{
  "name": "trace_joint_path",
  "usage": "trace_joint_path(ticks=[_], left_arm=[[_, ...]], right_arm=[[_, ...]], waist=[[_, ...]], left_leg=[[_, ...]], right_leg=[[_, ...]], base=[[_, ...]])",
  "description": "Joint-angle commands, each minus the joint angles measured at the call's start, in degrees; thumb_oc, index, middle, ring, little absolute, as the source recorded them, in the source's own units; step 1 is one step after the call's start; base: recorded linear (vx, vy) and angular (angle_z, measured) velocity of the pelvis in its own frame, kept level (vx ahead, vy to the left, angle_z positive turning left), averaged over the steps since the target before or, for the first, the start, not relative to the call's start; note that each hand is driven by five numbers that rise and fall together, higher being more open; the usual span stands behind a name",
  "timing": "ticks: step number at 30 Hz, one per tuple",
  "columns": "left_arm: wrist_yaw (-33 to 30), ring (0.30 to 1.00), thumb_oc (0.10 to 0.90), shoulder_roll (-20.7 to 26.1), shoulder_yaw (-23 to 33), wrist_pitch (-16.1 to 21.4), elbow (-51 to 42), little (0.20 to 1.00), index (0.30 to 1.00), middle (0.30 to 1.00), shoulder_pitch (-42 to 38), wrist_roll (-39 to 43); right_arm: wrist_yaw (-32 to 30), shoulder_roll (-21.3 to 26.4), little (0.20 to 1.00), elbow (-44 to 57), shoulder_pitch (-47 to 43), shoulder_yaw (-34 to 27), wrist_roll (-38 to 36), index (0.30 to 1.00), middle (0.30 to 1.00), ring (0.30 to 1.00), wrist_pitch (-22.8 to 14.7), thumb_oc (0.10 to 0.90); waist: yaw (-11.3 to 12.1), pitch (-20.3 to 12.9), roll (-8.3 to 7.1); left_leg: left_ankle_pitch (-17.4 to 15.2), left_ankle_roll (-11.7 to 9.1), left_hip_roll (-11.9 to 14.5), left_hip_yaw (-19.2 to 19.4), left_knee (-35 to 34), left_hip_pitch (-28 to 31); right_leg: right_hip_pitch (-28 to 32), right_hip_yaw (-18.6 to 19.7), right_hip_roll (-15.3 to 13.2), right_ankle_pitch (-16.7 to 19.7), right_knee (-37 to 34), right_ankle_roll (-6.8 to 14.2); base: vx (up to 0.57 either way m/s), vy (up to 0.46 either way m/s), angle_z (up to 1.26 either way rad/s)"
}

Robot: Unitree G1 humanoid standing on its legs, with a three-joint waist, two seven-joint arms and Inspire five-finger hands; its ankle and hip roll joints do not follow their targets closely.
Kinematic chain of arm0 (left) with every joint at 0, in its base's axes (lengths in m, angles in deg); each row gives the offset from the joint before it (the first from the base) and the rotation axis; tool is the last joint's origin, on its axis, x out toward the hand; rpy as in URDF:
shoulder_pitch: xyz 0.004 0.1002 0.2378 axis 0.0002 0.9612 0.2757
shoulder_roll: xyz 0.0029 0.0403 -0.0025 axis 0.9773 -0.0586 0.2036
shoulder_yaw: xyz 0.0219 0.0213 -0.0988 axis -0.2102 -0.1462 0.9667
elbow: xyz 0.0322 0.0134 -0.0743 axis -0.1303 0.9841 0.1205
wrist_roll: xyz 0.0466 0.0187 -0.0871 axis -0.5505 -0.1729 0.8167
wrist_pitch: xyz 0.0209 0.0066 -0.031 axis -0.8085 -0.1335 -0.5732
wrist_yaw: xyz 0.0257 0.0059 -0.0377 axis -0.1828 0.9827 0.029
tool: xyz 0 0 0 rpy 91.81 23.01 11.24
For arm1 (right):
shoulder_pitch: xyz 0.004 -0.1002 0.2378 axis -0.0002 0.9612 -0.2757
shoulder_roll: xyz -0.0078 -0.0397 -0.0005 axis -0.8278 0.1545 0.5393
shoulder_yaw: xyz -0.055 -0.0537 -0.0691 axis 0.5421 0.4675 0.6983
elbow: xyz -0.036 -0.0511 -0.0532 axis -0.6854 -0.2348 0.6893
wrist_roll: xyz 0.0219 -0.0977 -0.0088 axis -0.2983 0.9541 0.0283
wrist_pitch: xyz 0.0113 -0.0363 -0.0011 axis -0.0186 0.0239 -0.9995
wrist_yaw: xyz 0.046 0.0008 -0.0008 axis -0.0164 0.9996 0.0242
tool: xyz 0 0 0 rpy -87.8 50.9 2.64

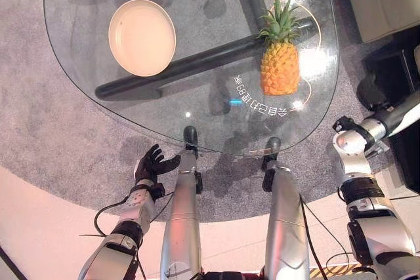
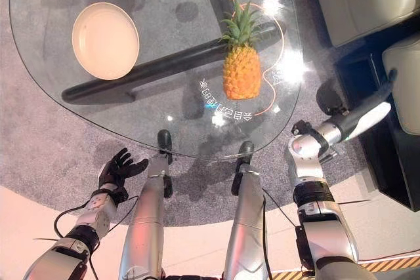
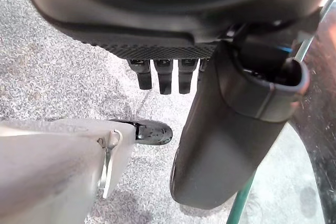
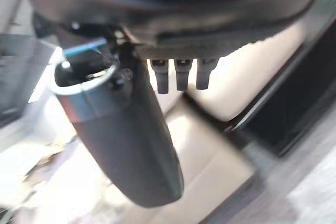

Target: Pick up the fruit to the plate

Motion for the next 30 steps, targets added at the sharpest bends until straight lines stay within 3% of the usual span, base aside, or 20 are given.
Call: trace_joint_path(ticks=[1, 3, 8, 14, 21, 30], left_arm=[[-2.1, 0.9, 0.8, 0.6, 0.8, 1.9, 0.2, 0.9, 0.9, 0.9, 3.2, 1.5], [-1.7, 0.9, 0.8, 0.4, 1.3, 2.0, 0.3, 0.9, 0.9, 0.9, 3.7, 1.5], [-0.8, 0.9, 0.8, -0.1, 1.9, 2.8, 0.7, 0.9, 0.9, 0.9, 4.6, 0.9], [-0.6, 0.9, 0.8, -0.7, 1.8, 2.9, 0.5, 0.9, 0.9, 0.9, 4.7, 0.6], [-0.2, 0.9, 0.8, -1.5, 1.2, 2.6, 0.9, 0.9, 0.9, 0.9, 4.8, 0.6], [-0.2, 0.9, 0.8, -2.0, 0.4, 2.6, 0.9, 0.9, 0.9, 0.9, 4.9, 0.8]], right_arm=[[1.2, 3.9, 0.9, 12.3, 2.7, 0.3, 9.2, 0.9, 0.9, 0.9, -0.6, 0.8], [6.1, 3.1, 0.9, 16.7, 4.2, 3.0, 11.3, 0.9, 0.9, 0.9, 0.8, 0.8], [11.8, 1.3, 0.9, 22.3, 5.0, 7.0, 14.2, 0.9, 0.9, 0.9, 2.9, 0.8], [13.9, -0.2, 0.9, 24.5, 4.3, 9.6, 15.2, 0.9, 0.9, 0.9, 3.6, 0.8], [16.6, -0.8, 0.9, 26.9, 2.8, 12.9, 15.5, 0.9, 0.9, 0.9, 8.7, 0.8], [16.8, -1.3, 0.9, 25.1, 2.8, 15.1, 11.7, 0.9, 0.9, 0.9, 12.4, 0.8]], waist=[[-0.8, -0.8, 0.45], [-1.1, -0.8, 0.4], [-1.1, -0.8, 0.34], [-1.0, -0.8, 0.74], [-0.7, -0.8, 1.21], [-0.5, -0.8, 1.66]], left_leg=[[-6.5, 1.6, -1.8, -1.1, 7.0, -0.6], [-6.2, 1.7, -1.9, -0.9, 6.6, -0.4], [-6.0, 1.6, -2.1, -0.6, 6.4, 0.0], [-5.8, 1.5, -2.2, -0.4, 6.1, 0.2], [-5.2, 1.4, -2.4, 0.3, 5.0, 1.4], [-4.8, 1.4, -2.3, 0.9, 4.4, 1.9]], right_leg=[[0.7, -1.3, -0.1, 6.6, -6.2, 0.7], [0.7, -1.1, -0.1, 6.6, -6.5, 0.7], [1.2, -1.2, -0.3, 6.4, -6.8, 0.4], [1.3, -1.2, -0.4, 6.2, -6.9, 0.1], [2.1, -1.6, -0.7, 6.2, -7.3, -0.1], [2.3, -1.8, -0.9, 6.3, -7.3, -0.3]], base=[[0.0, 0.0, 0.0], [0.0, 0.036, 0.01], [0.0, 0.0, 0.0], [0.0, 0.0, 0.0], [0.0, 0.0, 0.0], [0.0, 0.0, 0.0]])
